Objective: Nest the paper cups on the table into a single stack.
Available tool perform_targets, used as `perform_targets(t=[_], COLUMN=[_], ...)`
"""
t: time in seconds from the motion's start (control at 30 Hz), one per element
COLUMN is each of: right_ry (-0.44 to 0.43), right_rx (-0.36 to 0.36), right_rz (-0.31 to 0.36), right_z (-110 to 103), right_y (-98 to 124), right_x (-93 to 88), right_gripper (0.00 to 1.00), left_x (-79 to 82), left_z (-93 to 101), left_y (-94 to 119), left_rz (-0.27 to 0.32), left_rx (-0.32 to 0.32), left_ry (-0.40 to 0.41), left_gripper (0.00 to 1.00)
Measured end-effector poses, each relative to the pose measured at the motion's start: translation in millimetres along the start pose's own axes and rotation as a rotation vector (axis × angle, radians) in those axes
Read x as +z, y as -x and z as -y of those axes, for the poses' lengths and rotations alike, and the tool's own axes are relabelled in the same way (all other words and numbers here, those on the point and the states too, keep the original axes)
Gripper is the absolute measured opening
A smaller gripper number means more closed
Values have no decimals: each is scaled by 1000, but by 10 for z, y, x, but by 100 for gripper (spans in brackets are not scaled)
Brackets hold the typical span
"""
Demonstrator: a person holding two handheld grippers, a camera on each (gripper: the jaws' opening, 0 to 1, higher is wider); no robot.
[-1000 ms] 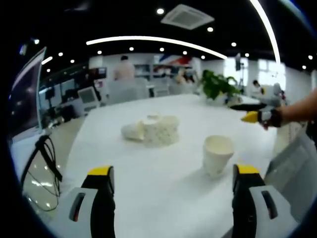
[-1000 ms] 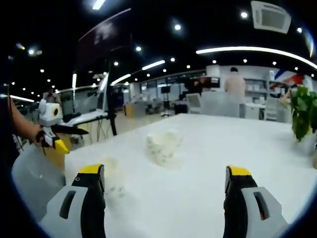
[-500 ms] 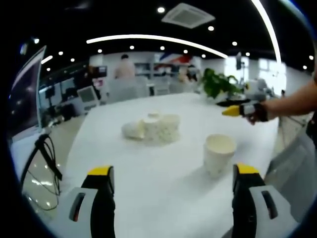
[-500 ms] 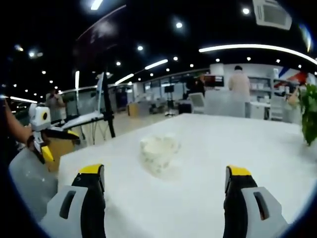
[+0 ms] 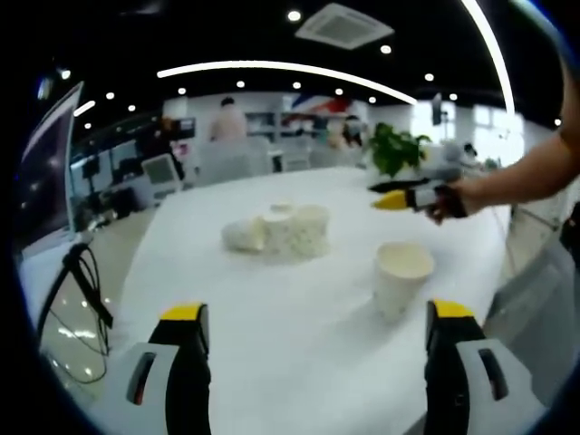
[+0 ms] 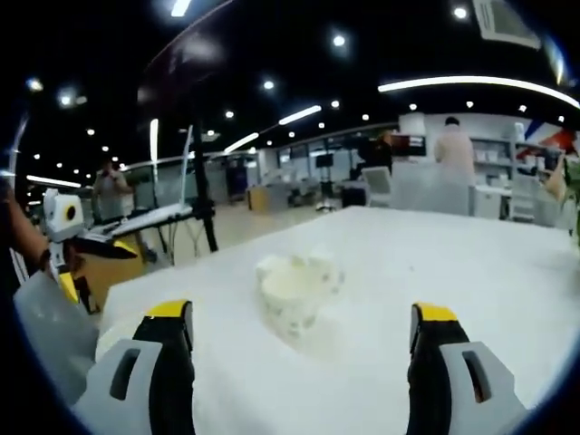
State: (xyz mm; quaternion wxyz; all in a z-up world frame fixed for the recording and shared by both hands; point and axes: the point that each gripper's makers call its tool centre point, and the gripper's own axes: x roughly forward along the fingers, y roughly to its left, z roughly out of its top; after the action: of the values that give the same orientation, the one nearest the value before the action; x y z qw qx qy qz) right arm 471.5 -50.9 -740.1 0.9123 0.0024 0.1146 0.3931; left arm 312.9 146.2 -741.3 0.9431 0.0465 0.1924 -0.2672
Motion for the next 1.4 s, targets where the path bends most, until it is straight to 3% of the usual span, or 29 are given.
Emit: perform_targets(t=[0.7,0.93,1.17,1.4], right_ry=[20,31,30,30], right_rx=[78,77,80,86], right_rz=[-33,-55,-66,-92], right_z=[-92,-86,-63,-99], right_y=[-756,-925,-1038,-1055], right_x=[-157,-256,-284,-324], right_gripper=[86,73,67,47], left_x=[-44,-59,-66,-66], left_z=[-10,-36,-47,-57], left_y=[-24,-20,-14,-8], left_rz=[-18,-20,-19,-17], left_rx=[4,11,11,14], left_ry=[12,23,29,36], left_gripper=[99,99,99,99])
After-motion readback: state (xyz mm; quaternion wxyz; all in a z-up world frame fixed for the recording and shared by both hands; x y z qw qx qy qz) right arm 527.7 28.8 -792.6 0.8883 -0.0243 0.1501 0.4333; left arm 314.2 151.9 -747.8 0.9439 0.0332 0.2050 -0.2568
